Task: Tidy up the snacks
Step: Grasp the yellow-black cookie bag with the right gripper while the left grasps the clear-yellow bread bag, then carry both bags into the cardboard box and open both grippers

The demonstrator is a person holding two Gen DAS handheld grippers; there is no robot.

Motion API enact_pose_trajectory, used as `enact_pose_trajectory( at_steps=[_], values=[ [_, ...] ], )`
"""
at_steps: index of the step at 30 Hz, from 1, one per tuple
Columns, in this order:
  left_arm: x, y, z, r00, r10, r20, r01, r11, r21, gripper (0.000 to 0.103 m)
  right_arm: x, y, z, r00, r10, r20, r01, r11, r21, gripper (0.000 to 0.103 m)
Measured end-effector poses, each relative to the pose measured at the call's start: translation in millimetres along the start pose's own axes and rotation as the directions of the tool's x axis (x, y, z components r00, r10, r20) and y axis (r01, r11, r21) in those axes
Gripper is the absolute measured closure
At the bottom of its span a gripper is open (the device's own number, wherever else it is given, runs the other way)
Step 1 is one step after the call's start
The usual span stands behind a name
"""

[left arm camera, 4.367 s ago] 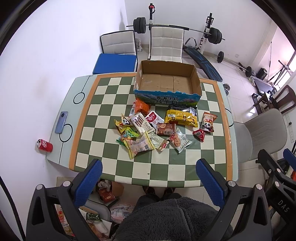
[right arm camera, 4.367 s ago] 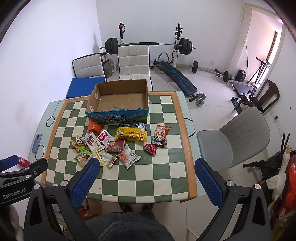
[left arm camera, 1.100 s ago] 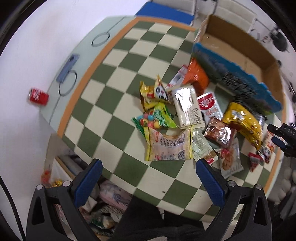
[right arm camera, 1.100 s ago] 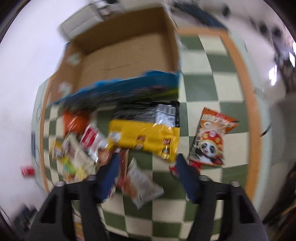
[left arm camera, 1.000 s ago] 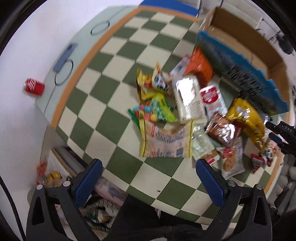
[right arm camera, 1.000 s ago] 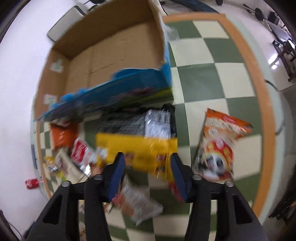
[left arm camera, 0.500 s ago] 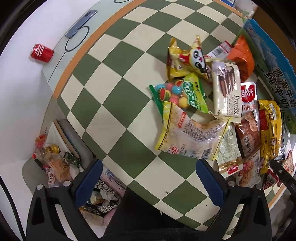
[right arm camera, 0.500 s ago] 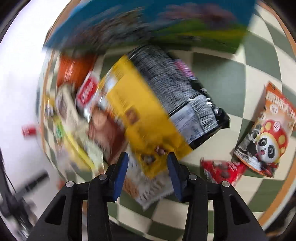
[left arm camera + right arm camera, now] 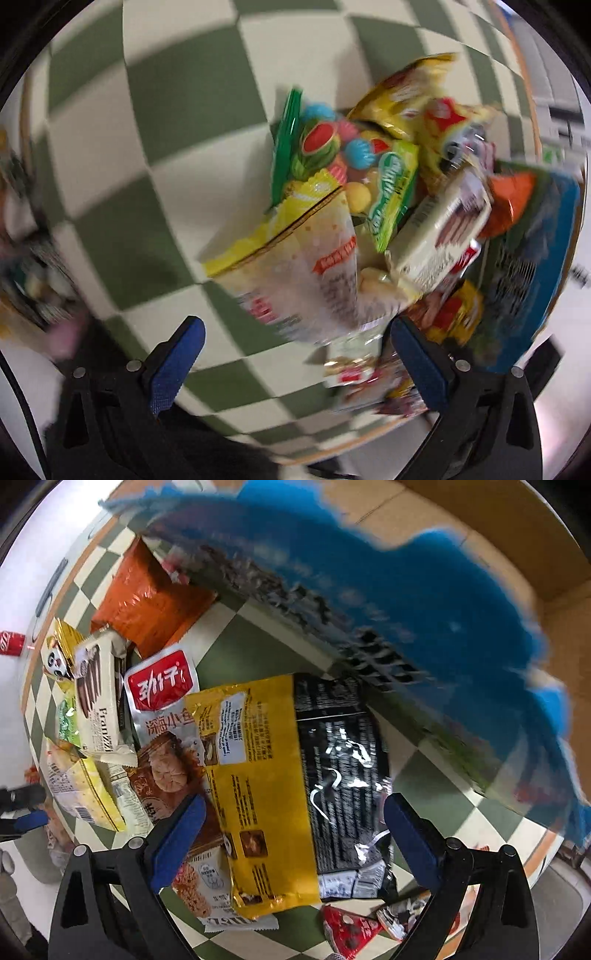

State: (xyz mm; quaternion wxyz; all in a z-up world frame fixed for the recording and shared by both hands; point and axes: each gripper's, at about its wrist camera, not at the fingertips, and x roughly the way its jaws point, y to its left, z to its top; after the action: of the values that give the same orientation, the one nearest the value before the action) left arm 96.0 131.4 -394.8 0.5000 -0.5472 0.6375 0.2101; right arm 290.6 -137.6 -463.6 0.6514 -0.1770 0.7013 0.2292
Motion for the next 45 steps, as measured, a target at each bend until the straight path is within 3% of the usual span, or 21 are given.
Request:
enact_pose_trajectory(
  at_steps=[3,4,5,7,10,12,14,16,18,19,20,21,27,28,30,31,34,37,45],
  values=[
    [15,9,9,0.997,-0.074,-0.012,0.072,0.992,-0.107,0.008,14,3,5,1.000,-0.019,-0.020,0.019,1.000,-0.004,0.004],
    [17,10,11,0.997,-0.075,-0.009,0.073,0.990,-0.119,0.023,19,5,9,0.999,-0.030,-0.033,0.030,1.000,-0.007,0.004],
    [18,9,12,0.999,-0.053,-0.008,0.052,0.992,-0.115,0.031,22,1,11,0.998,-0.040,-0.041,0.040,0.999,-0.005,0.004],
    [18,5,12,1.000,-0.020,-0.001,0.020,0.997,-0.073,0.035,31,0,18,0.997,-0.044,-0.062,0.045,0.999,0.010,0.004],
    [11,-8,8,0.993,0.104,0.054,-0.106,0.994,0.040,0.036,35,-2,15,0.997,-0.029,-0.076,0.031,0.999,0.034,0.006],
    [8,-19,6,0.972,0.209,0.104,-0.223,0.964,0.143,0.036,33,-6,5,0.996,-0.027,-0.087,0.032,0.998,0.047,0.009],
    [8,-40,-1,0.914,0.361,0.187,-0.403,0.865,0.299,0.036,35,-2,-11,0.995,-0.015,-0.103,0.022,0.998,0.065,0.010],
    [15,-58,-12,0.831,0.478,0.286,-0.557,0.709,0.433,0.036,38,-2,-27,0.990,0.012,-0.138,0.003,0.994,0.105,0.010],
    [26,-69,-22,0.762,0.534,0.366,-0.644,0.563,0.518,0.036,40,-1,-43,0.986,0.041,-0.164,-0.020,0.992,0.127,0.010],
    [31,-72,-24,0.744,0.546,0.386,-0.662,0.526,0.534,0.036,41,0,-50,0.984,0.057,-0.170,-0.033,0.990,0.140,0.010],
    [33,-72,-24,0.742,0.545,0.390,-0.664,0.520,0.537,0.036,41,0,-54,0.983,0.063,-0.174,-0.036,0.988,0.152,0.010],
    [35,-71,-23,0.751,0.540,0.380,-0.655,0.531,0.538,0.036,42,0,-57,0.984,0.061,-0.169,-0.032,0.985,0.169,0.010],
    [36,-48,-7,0.841,0.473,0.261,-0.539,0.701,0.467,0.037,39,-5,-59,0.993,0.001,-0.121,0.031,0.966,0.257,0.008],
    [34,-43,-5,0.852,0.457,0.256,-0.524,0.724,0.449,0.051,41,-8,-59,0.993,-0.005,-0.120,0.037,0.963,0.267,0.008],
    [25,-32,-7,0.877,0.423,0.227,-0.480,0.763,0.433,0.062,42,-8,-62,0.993,-0.011,-0.115,0.043,0.957,0.285,0.008],
    [24,-30,-8,0.879,0.419,0.228,-0.477,0.769,0.425,0.065,42,-10,-63,0.993,-0.017,-0.113,0.049,0.957,0.285,0.009],
    [12,-18,-7,0.864,0.425,0.270,-0.503,0.747,0.434,0.068,49,-26,-63,0.996,-0.007,-0.088,0.033,0.953,0.301,0.016],
    [-1,-12,-7,0.849,0.423,0.317,-0.527,0.722,0.448,0.070,61,-5,-55,0.998,0.007,-0.064,0.014,0.947,0.320,0.017],
    [-29,-68,-51,0.829,0.409,0.383,-0.558,0.660,0.504,0.071,37,1,-99,0.996,0.088,-0.014,-0.078,0.935,0.345,0.017]
  ],
)
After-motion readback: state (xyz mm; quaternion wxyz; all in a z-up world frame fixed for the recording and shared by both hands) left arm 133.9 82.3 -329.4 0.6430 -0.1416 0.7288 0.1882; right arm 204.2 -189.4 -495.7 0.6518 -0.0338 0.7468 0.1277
